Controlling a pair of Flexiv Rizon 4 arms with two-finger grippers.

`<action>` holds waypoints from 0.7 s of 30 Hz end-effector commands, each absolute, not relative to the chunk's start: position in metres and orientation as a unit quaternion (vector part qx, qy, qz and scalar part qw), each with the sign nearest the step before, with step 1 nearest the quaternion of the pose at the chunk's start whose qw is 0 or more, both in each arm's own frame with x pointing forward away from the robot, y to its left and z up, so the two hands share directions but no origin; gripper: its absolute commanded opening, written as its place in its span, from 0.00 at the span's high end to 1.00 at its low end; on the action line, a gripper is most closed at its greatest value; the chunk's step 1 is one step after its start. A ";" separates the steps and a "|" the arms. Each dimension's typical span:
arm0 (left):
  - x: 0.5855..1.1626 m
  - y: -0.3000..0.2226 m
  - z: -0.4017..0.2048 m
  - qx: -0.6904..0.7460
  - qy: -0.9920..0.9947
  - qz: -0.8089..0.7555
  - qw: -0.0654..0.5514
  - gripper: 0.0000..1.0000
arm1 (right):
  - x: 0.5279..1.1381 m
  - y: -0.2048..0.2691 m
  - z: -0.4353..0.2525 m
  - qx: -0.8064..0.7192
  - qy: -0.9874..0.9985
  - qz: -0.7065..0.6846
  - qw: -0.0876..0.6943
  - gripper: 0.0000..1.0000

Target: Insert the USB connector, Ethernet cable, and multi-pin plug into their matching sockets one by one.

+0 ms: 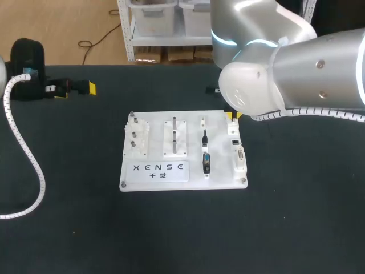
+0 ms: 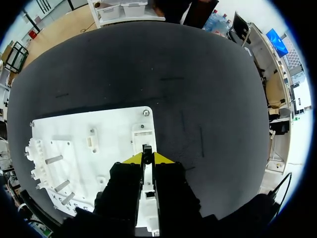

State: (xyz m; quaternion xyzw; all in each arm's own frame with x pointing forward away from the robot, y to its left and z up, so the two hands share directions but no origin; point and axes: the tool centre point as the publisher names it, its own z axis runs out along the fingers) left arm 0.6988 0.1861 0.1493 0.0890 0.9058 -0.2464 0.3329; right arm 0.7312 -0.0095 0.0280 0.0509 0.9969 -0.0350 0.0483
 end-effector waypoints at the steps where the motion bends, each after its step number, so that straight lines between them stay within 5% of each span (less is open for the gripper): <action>1: 0.699 0.185 0.151 0.088 0.908 -0.243 0.330 0.00 | 0.730 -0.007 0.023 0.050 0.997 -0.033 0.050 1.00; 21: 0.699 0.185 0.151 0.088 0.908 -0.243 0.330 0.00 | 0.736 -0.004 0.022 0.042 0.997 -0.032 0.051 1.00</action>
